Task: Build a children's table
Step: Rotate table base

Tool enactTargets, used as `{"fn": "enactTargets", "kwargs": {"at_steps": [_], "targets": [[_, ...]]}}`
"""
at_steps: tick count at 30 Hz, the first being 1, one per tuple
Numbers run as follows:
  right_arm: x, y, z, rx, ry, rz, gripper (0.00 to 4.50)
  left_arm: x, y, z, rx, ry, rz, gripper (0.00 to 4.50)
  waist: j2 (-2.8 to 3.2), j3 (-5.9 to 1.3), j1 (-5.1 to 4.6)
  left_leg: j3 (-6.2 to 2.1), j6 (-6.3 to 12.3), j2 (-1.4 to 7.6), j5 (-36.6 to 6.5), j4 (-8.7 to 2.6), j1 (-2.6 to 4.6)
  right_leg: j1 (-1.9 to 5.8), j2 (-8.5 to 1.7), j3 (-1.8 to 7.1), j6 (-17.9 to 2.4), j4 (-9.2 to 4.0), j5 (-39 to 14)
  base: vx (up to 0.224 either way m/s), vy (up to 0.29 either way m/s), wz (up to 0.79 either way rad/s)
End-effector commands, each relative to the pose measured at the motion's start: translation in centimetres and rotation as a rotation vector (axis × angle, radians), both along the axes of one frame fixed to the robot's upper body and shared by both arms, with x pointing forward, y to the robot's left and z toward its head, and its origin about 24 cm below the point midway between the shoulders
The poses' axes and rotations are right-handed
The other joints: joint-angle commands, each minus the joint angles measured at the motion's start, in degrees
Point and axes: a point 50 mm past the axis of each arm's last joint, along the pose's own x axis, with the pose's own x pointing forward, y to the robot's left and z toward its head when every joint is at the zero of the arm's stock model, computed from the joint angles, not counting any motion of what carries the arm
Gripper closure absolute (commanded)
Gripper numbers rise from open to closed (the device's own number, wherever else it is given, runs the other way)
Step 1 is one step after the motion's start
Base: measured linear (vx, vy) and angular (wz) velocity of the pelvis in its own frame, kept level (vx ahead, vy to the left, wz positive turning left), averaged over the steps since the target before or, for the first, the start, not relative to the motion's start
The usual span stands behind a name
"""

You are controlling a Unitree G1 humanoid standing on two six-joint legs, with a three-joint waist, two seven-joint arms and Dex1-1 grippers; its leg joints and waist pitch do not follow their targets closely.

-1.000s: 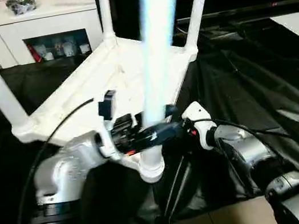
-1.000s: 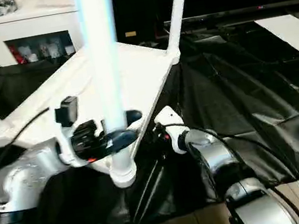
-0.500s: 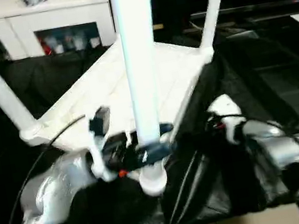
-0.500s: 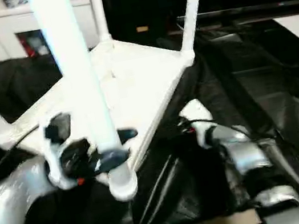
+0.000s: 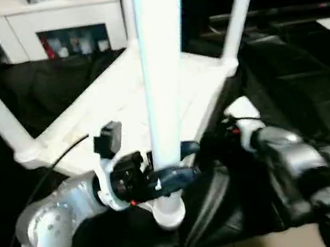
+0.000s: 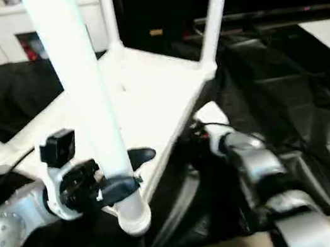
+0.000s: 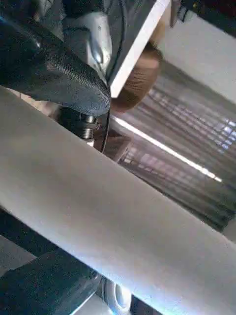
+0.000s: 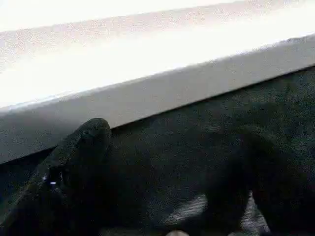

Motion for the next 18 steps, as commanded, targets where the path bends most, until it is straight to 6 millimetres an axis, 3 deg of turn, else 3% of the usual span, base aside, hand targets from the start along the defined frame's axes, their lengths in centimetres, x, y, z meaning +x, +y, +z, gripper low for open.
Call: {"fn": "enactTargets", "kwargs": {"at_steps": [1,7,9,10,11,13,14,17,18], "targets": [[0.2,2.9,0.4,0.019,-0.015,0.087,0.05,-0.3,-1.2,0.5,-0.023,-0.007,-0.066,0.00,0.33,-3.62,0.26,0.20,-0.78,0.36,-15.80,-3.85,0.23,2.80,-1.56,1.60,-10.48,-3.88,-16.39,0.000,0.000,0.00],[-0.3,6.1,-0.1,0.039,-0.008,0.151,0.05,0.0,-2.3,0.7,-0.025,-0.016,-0.094,0.00,0.56,-3.73,-0.40,-0.01,-1.17,0.41,-16.68,-3.85,0.21,2.66,-1.62,1.70,-10.86,-3.81,-16.42,0.000,0.000,0.00],[-0.5,7.1,-0.2,0.051,-0.010,0.167,0.05,0.9,-3.1,0.4,0.003,-0.039,-0.063,0.00,0.94,-3.64,-0.52,-0.19,-1.39,0.42,-17.55,-3.94,0.22,2.70,-1.60,1.70,-10.90,-3.99,-16.80,0.000,0.000,0.00],[-0.4,7.3,-0.2,0.052,-0.017,0.166,0.05,2.0,-3.6,0.0,0.051,-0.077,-0.005,0.00,0.63,-3.62,-0.63,-0.30,-1.42,0.39,-17.82,-3.99,0.01,2.95,-1.64,1.75,-10.41,-4.05,-17.55,0.000,0.000,0.00],[-0.4,7.3,-0.2,0.052,-0.017,0.166,0.05,2.0,-3.6,0.0,0.051,-0.077,-0.005,0.00,0.61,-3.58,-0.64,-0.34,-1.37,0.39,-18.00,-4.02,-0.03,2.91,-1.67,1.77,-10.02,-4.19,-18.45,0.000,0.000,0.00],[-0.2,6.8,-0.2,0.033,-0.032,0.132,0.05,4.2,-3.9,-0.9,0.165,-0.161,0.156,0.00,1.32,-3.69,-0.58,-0.39,-1.59,0.41,-18.34,-3.91,0.34,2.70,-1.59,1.93,-9.72,-4.38,-18.50,0.000,0.000,0.00],[-0.2,6.8,-0.2,0.033,-0.032,0.132,0.05,4.2,-3.9,-0.9,0.165,-0.161,0.156,0.00,1.20,-3.65,-0.60,-0.34,-1.46,0.41,-18.79,-3.89,0.50,2.48,-1.53,1.95,-9.71,-4.57,-18.48,0.000,0.000,0.00],[0.1,5.5,-0.2,0.027,-0.042,0.076,0.05,6.0,-3.3,-1.5,0.246,-0.203,0.269,0.00,1.40,-3.85,-0.40,-0.27,-1.31,0.40,-18.14,-3.78,0.65,2.76,-1.48,1.99,-11.38,-4.01,-15.04,0.000,0.000,0.00],[0.1,4.3,-0.4,0.024,-0.047,0.041,0.05,6.7,-2.5,-1.7,0.277,-0.213,0.312,0.00,1.45,-3.80,-0.50,-0.38,-1.05,0.25,-17.82,-3.88,0.24,3.04,-1.45,1.85,-11.21,-4.01,-15.57,0.000,0.000,0.00]]}}
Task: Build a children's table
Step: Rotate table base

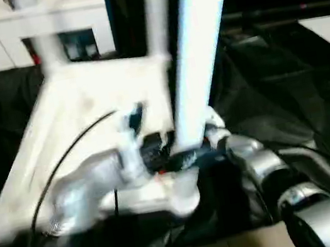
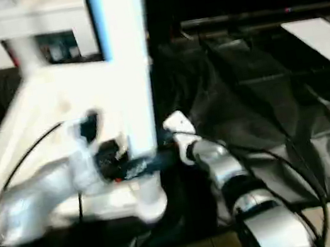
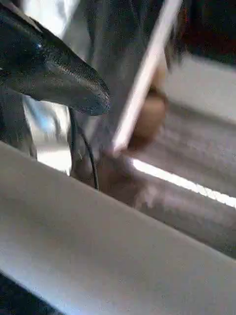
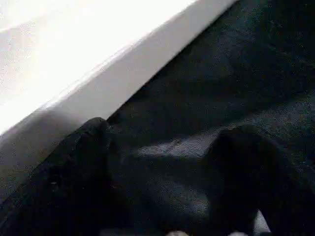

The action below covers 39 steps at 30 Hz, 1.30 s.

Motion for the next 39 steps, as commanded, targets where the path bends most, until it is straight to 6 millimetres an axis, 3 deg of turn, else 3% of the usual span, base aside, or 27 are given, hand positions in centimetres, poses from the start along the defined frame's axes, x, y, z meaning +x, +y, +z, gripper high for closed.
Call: {"fn": "enactTargets", "kwargs": {"at_steps": [1,2,9,10,16,17,18,22,25,29,39], "targets": [[0.2,-1.0,0.2,-0.004,-0.021,-0.026,0.05,1.0,1.0,-0.5,0.070,-0.015,0.089,0.00,1.10,-3.91,0.62,0.11,-0.83,0.26,-17.80,-4.00,0.28,3.04,-2.11,1.52,-10.93,-4.26,-16.16,0.000,0.000,0.00],[-0.1,-2.3,-0.1,0.003,-0.019,-0.057,0.05,1.6,2.0,-0.7,0.098,-0.031,0.129,0.00,1.06,-3.93,0.86,0.34,-0.42,0.28,-17.51,-3.79,0.73,2.74,-2.02,1.68,-11.53,-4.31,-15.02,0.000,0.000,0.00],[-1.4,-5.2,-0.6,-0.002,-0.028,-0.082,0.05,2.7,4.7,-1.9,0.249,-0.094,0.251,0.00,1.38,-3.92,2.10,0.41,-0.26,0.40,-16.46,-3.90,0.71,2.88,-1.98,1.70,-11.66,-4.11,-13.55,0.000,0.000,0.00],[-1.6,-5.4,-0.5,-0.001,-0.031,-0.081,0.05,2.8,4.9,-2.1,0.277,-0.104,0.263,0.00,1.66,-3.96,2.16,0.35,-0.35,0.36,-16.64,-3.90,0.74,2.85,-2.05,1.69,-11.77,-4.06,-13.77,0.000,0.000,0.00],[-3.2,-7.2,0.6,-0.015,-0.057,-0.006,0.05,1.1,5.4,-3.5,0.472,-0.101,0.224,0.00,1.16,-3.91,2.87,0.39,0.15,0.66,-15.72,-4.05,0.64,2.98,-2.04,1.80,-11.39,-4.02,-13.08,0.000,0.000,0.00],[-3.3,-7.2,0.7,-0.015,-0.057,-0.002,0.01,1.1,5.4,-3.6,0.478,-0.101,0.224,0.18,1.22,-3.98,2.88,0.42,0.18,0.68,-15.42,-3.94,0.69,2.86,-2.11,1.83,-11.58,-3.90,-12.76,0.000,0.000,0.00],[-3.6,-7.7,1.2,-0.023,-0.056,0.028,0.00,0.7,5.2,-4.2,0.530,-0.091,0.224,0.29,0.85,-3.82,2.89,0.50,0.29,0.55,-15.66,-4.04,0.52,2.87,-1.95,1.80,-11.32,-4.11,-13.73,0.000,0.000,0.00],[-4.1,-8.8,2.5,-0.073,-0.076,0.082,0.00,-0.6,4.6,-4.6,0.555,-0.094,0.148,0.54,0.85,-3.54,3.36,0.39,0.17,0.74,-17.17,-4.19,0.59,2.68,-2.26,1.89,-9.56,-4.54,-18.35,0.000,0.000,0.00],[-4.6,-9.4,3.3,-0.099,-0.077,0.118,0.00,-1.1,4.7,-5.1,0.630,-0.122,0.124,0.74,0.71,-3.41,3.31,0.35,-0.07,0.60,-18.45,-4.19,0.61,2.38,-2.13,1.88,-8.42,-4.89,-21.27,0.000,0.000,0.00],[-6.0,-10.0,4.7,-0.112,-0.042,0.248,0.00,-1.5,5.5,-5.8,0.729,-0.124,0.138,1.06,0.58,-3.39,3.40,0.20,0.54,0.56,-18.07,-4.16,0.46,2.55,-2.05,1.89,-6.54,-5.00,-22.79,0.000,0.000,0.00],[-6.9,-10.2,6.2,-0.125,-0.011,0.348,0.00,-1.0,6.7,-6.1,0.807,-0.116,0.202,1.89,0.26,-3.38,3.42,0.14,0.65,0.48,-17.88,-4.02,0.40,2.14,-2.13,1.72,-6.33,-5.26,-24.75,0.000,0.000,0.00]]}}
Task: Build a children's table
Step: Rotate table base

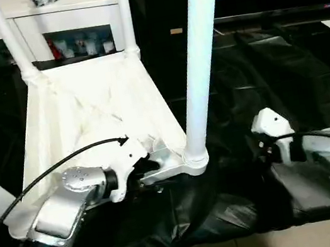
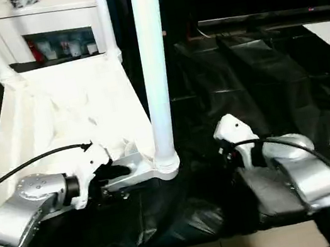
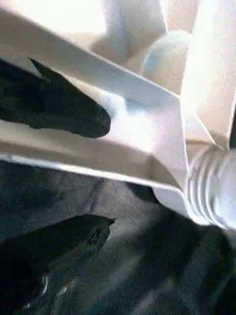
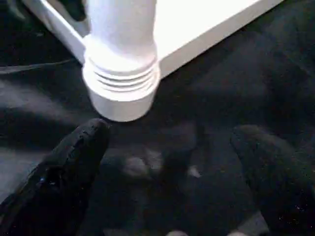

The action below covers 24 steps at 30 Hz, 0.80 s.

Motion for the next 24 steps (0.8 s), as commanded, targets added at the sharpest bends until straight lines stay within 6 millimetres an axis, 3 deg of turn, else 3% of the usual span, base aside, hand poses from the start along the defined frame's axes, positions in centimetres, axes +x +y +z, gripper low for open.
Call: {"fn": "enactTargets", "kwargs": {"at_steps": [1,13,24], "targets": [[0.0,0.2,0.5,-0.002,-0.006,0.014,0.00,0.3,0.1,0.3,0.017,-0.025,0.002,1.96,-0.19,-3.60,0.30,0.09,0.53,0.50,-17.71,-4.04,0.52,2.13,-2.19,1.51,-6.95,-5.14,-24.22,0.000,0.000,0.00],[0.0,0.8,0.6,-0.003,0.000,0.034,0.00,1.6,1.5,0.1,0.058,-0.044,0.022,2.96,-0.12,-3.69,0.38,0.17,0.60,0.34,-16.58,-3.94,0.41,2.27,-2.13,1.52,-7.92,-4.97,-21.13,0.000,0.000,0.00],[0.7,2.0,0.6,0.017,-0.026,0.045,0.00,3.4,2.7,-0.3,0.070,-0.053,0.001,3.68,-0.04,-3.55,0.05,-0.21,-0.31,0.06,-20.45,-3.93,0.75,1.78,-2.48,1.11,-4.71,-6.10,-30.89,0.000,0.000,0.00]]}}
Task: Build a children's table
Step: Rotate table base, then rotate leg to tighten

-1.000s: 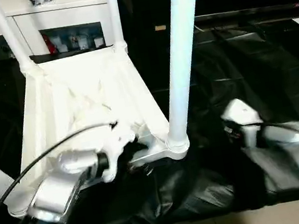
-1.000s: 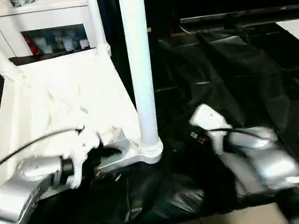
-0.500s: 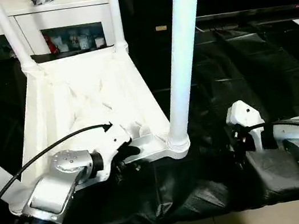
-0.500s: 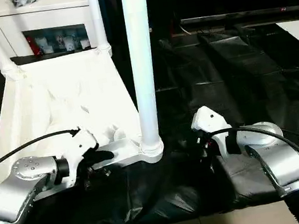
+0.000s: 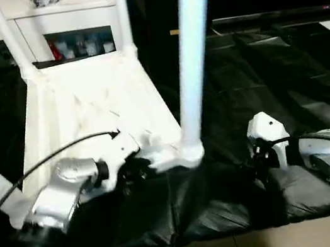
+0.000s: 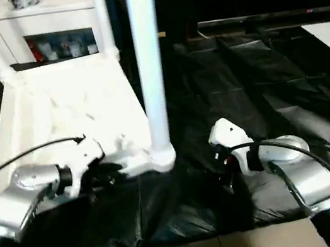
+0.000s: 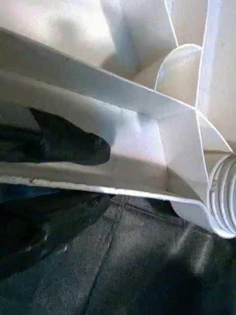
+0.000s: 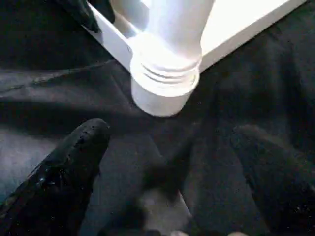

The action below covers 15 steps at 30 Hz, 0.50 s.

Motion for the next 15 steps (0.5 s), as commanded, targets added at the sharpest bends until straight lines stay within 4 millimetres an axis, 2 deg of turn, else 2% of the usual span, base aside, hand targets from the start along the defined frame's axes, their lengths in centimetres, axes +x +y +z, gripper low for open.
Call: {"fn": "enactTargets", "kwargs": {"at_steps": [1,3,6,8,10,11,13,14,15], "targets": [[0.6,0.3,0.4,0.008,-0.021,0.000,0.00,0.6,0.6,0.1,-0.011,0.004,0.014,3.91,0.28,-3.50,0.27,-0.27,-0.67,0.21,-20.86,-4.06,0.61,1.84,-2.46,1.14,-4.91,-5.99,-30.67,0.000,0.000,0.00],[1.4,1.1,0.4,0.054,-0.026,-0.009,0.00,0.6,0.3,0.3,-0.087,0.021,-0.019,4.06,0.28,-3.51,0.10,-0.19,-0.78,0.10,-21.99,-3.87,0.94,1.50,-2.49,1.09,-5.48,-6.15,-31.30,0.000,0.000,0.00],[2.0,1.8,0.2,0.086,-0.020,-0.010,0.00,0.7,0.0,0.4,-0.134,0.026,-0.049,4.34,0.43,-3.69,0.14,-0.37,-1.21,0.37,-21.81,-4.09,0.81,1.76,-2.58,1.13,-6.55,-5.80,-28.85,0.000,0.000,0.00],[2.6,2.7,-0.3,0.085,0.000,0.010,0.00,0.8,-0.4,0.6,-0.169,0.025,-0.084,4.47,0.66,-3.88,0.18,-0.24,-1.31,0.42,-21.35,-4.06,0.86,1.82,-2.53,1.31,-8.66,-5.25,-24.50,0.000,0.000,0.00],[2.9,3.1,-0.6,0.072,0.002,0.012,0.00,0.8,-0.5,0.5,-0.180,0.035,-0.099,4.49,0.61,-4.04,0.13,-0.14,-1.40,0.48,-19.89,-4.14,0.69,2.07,-2.38,1.42,-10.34,-4.63,-19.82,0.000,0.000,0.00],[3.5,3.6,-1.0,0.071,0.010,0.003,0.00,0.8,-0.6,0.4,-0.181,0.045,-0.113,4.49,0.75,-4.19,0.24,0.08,-1.16,0.53,-17.93,-3.97,0.70,2.16,-2.38,1.56,-11.78,-4.10,-15.39,0.000,0.000,0.00],[3.8,4.0,-1.2,0.075,0.020,0.004,0.00,0.9,-0.6,0.4,-0.184,0.048,-0.120,4.49,0.64,-4.25,0.28,0.20,-0.97,0.42,-17.47,-3.88,0.68,2.42,-2.49,1.58,-12.25,-4.06,-14.95,0.000,0.000,0.00],[4.0,4.2,-1.4,0.076,0.027,0.009,0.00,0.9,-0.6,0.3,-0.185,0.050,-0.126,4.49,0.52,-4.35,0.44,0.29,-0.71,0.41,-15.90,-3.77,0.55,2.61,-2.53,1.62,-12.44,-3.91,-13.67,0.000,0.000,0.00],[4.0,4.4,-1.5,0.080,0.037,0.021,0.19,1.0,-0.6,0.3,-0.183,0.053,-0.131,4.49,0.45,-4.34,0.59,0.54,-0.40,0.49,-15.36,-3.63,0.85,2.30,-2.49,1.73,-13.00,-3.95,-12.63,0.000,0.000,0.00]]}}
